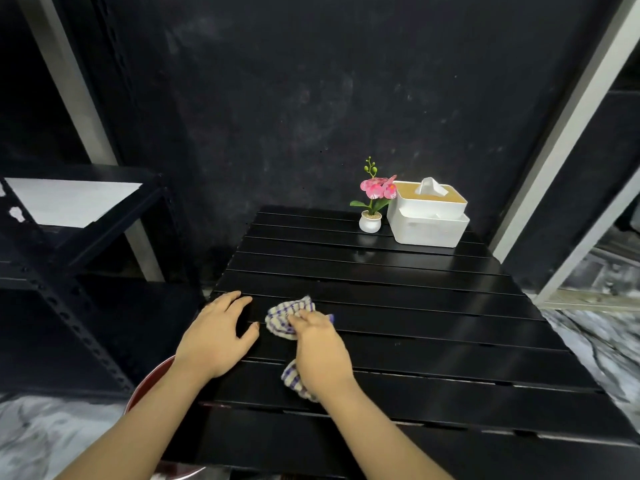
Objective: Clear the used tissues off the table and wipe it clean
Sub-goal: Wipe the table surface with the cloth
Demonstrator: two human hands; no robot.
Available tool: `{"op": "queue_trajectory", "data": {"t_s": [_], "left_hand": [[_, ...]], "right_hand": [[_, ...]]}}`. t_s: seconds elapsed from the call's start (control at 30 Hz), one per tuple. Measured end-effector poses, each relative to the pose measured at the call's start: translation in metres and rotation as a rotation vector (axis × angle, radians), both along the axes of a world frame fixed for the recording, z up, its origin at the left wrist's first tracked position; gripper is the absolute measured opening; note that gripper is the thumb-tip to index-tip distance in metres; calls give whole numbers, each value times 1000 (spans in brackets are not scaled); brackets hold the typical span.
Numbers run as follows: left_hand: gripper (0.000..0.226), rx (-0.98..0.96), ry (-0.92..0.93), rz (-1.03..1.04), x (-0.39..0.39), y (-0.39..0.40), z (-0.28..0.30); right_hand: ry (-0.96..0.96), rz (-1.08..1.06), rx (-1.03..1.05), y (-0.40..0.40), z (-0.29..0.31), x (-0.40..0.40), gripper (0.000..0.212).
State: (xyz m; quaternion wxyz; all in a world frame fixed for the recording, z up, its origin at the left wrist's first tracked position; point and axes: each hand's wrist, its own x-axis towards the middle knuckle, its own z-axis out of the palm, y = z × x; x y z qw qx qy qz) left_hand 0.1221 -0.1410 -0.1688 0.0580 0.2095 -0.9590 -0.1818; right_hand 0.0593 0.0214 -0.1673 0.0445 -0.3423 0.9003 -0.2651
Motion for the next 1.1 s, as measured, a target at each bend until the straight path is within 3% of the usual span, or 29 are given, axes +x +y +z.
{"op": "queue_trajectory", "data": {"t_s": [0.27,0.5,0.53,0.63,0.7,0.87,1.1], "left_hand": [[57,12,-21,4,3,5,6],[57,58,-42,-16,22,10,8],[57,59,-46,-29,27,11,8],[58,65,-43,-52,42,13,8],[58,63,-28,-57,51,15,7],[58,55,-1,-49,64,20,6],[57,46,42,-22,66,23,3]], "right_hand": [[7,13,-39,35,-6,34,50],[123,-175,-78,113,-13,27,46],[72,-200,-87,130,-7,27,43],[205,-276,25,184,4,10,33],[93,-396,-31,215,2,-2,35],[55,-651,18,262,10,-25,30],[35,-702,15,245,11,-51,31]]}}
